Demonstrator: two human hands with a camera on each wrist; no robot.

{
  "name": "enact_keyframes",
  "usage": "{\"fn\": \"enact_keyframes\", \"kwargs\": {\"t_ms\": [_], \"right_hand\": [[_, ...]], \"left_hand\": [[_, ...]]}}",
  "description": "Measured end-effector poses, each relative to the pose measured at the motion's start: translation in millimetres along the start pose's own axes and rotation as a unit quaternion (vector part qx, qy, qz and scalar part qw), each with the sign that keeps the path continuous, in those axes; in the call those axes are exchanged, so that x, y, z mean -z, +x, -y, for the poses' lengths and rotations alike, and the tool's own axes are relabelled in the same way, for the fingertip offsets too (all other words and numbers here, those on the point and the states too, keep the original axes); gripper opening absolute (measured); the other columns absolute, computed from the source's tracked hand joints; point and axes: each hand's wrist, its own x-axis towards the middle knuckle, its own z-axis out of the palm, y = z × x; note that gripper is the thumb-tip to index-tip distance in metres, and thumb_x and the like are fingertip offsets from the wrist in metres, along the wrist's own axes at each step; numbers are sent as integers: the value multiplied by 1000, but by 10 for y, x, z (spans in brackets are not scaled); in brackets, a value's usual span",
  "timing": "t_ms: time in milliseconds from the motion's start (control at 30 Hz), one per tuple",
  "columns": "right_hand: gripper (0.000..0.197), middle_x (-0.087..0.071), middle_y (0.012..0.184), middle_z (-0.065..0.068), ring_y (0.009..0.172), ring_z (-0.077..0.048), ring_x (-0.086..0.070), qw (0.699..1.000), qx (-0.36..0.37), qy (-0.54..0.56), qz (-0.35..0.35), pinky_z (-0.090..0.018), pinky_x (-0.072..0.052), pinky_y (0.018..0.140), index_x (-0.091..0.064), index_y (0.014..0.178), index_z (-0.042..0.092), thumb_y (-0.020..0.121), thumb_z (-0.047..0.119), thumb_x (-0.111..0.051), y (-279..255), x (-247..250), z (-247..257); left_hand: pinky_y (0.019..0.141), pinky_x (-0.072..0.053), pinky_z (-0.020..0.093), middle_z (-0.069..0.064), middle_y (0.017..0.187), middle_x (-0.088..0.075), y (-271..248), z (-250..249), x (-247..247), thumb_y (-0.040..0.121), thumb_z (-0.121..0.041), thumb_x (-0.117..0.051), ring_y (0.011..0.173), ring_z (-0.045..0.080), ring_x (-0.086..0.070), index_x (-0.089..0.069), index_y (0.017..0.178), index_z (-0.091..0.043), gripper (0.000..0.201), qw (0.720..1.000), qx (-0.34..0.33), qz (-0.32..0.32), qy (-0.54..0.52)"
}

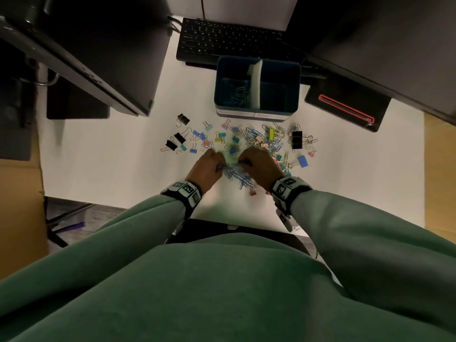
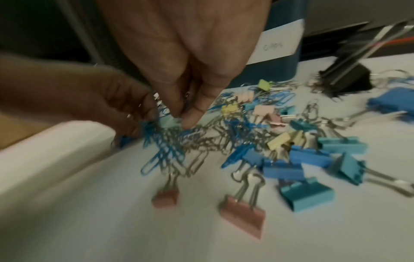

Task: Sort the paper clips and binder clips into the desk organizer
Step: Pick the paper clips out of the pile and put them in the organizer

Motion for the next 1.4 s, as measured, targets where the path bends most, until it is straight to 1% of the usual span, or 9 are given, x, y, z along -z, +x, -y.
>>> {"fn": "enact_keyframes", "kwargs": {"t_ms": [167,300,433,567,667,767,933,1267,1400], "right_hand": [[12,-71,88,-1,70,-7,-66,982,-19,170,-83,-15,-54,68,-69,98,9,90,17,-65,-19,560,189],[13,-70,88,0,71,-6,-64,960,-8,202,-192,-9,-48,64,-69,101,8,89,12,-66,434,972,434],[16,-72,93,-10,81,-17,-65,979,-34,84,-183,-27,-55,75,-71,100,8,88,5,-61,961,1118,511],[27,-63,113,-13,101,-27,-62,982,-38,-20,-183,-26,-46,78,-64,113,9,89,3,-55,922,1091,503],[10,-59,105,-6,82,-16,-59,965,12,-9,-264,-25,-52,71,-61,101,11,94,12,-54,612,913,482],[9,-60,97,-3,73,-13,-58,987,47,-47,-143,-23,-47,63,-61,93,12,96,17,-53,422,469,486],[14,-59,109,-11,90,-29,-64,991,67,-116,-18,-38,-55,71,-60,104,9,93,10,-51,630,-95,501],[24,-64,110,-16,94,-33,-66,973,112,-197,-36,-38,-58,67,-63,111,5,87,2,-62,540,-89,243],[43,-54,135,-17,120,-32,-55,968,182,-173,25,-43,-50,100,-53,131,3,88,1,-57,506,-333,415]], "left_hand": [[69,-40,19,7,91,-61,-27,-42,300,81,-2,-67,77,20,-58,-67,89,-9,11,995,10,-29,-92],[69,-48,13,3,87,-66,122,-306,754,81,-2,-70,77,14,-59,-68,92,-10,14,972,19,-101,-213],[74,-53,22,1,89,-69,676,-598,1191,81,-7,-69,81,16,-64,-68,94,-14,15,952,18,-184,-245],[82,-50,23,-1,99,-65,877,-689,1264,82,-12,-70,88,13,-62,-68,102,-13,20,977,-21,-142,-155],[77,-48,20,1,98,-64,682,-414,1198,86,-13,-65,84,10,-59,-67,99,-16,14,969,-23,-205,-137],[70,-45,17,3,90,-64,400,22,942,90,-13,-58,76,14,-60,-64,85,-17,8,982,17,-171,-79],[76,-42,32,10,98,-58,278,359,530,86,-24,-69,88,27,-54,-66,110,-18,25,993,19,-85,81],[70,-47,29,7,89,-61,285,434,524,89,-15,-62,75,18,-55,-68,87,-14,6,992,22,-124,-10],[64,-50,19,0,96,-60,236,557,632,91,-4,-53,70,12,-61,-63,85,-9,12,986,40,-133,-97]]}}
